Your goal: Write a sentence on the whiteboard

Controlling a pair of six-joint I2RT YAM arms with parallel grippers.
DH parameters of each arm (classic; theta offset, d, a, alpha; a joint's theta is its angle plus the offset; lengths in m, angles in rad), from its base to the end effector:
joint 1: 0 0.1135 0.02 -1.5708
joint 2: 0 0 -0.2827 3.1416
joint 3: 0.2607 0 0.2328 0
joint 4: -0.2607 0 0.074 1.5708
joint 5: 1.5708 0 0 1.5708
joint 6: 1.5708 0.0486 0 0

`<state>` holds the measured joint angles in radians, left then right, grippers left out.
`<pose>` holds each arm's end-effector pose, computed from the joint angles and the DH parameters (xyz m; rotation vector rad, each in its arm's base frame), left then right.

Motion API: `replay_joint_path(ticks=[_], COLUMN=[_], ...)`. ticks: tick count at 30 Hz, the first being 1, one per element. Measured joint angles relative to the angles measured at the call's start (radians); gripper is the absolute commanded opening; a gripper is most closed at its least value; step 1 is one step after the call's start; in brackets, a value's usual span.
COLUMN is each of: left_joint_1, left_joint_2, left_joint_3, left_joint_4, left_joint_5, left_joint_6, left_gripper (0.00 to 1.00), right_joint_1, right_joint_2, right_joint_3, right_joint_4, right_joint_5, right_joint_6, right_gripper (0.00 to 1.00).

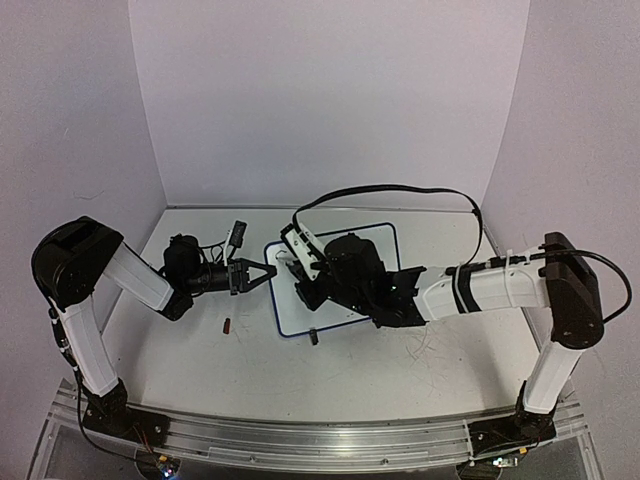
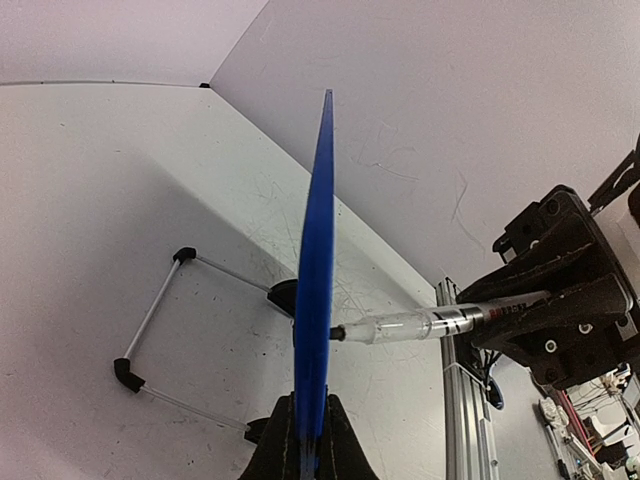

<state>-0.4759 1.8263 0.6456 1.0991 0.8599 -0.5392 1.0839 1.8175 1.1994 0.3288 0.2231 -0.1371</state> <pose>0.2834 -0.1875 0.1932 0.6640 1.7212 -1.4422 0.2076 0.3692 0.2716 -0.9442 1.6221 0.4494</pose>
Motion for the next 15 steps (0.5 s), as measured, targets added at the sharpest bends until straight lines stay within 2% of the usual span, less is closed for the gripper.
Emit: replay_joint_path(ticks=[15], left_joint_1=[0.000], left_joint_2=[0.000], left_joint_3=[0.000], left_joint_4=[0.000], left_joint_5=[-0.001], left_joint_6=[0.000], left_gripper=[0.00], right_joint_1=[0.006], right_joint_2=[-0.023], right_joint_3=[-0.041], right_joint_4=[0.001], right_joint_5=[0.042], right_joint_6=[0.004], right_gripper=[0.00])
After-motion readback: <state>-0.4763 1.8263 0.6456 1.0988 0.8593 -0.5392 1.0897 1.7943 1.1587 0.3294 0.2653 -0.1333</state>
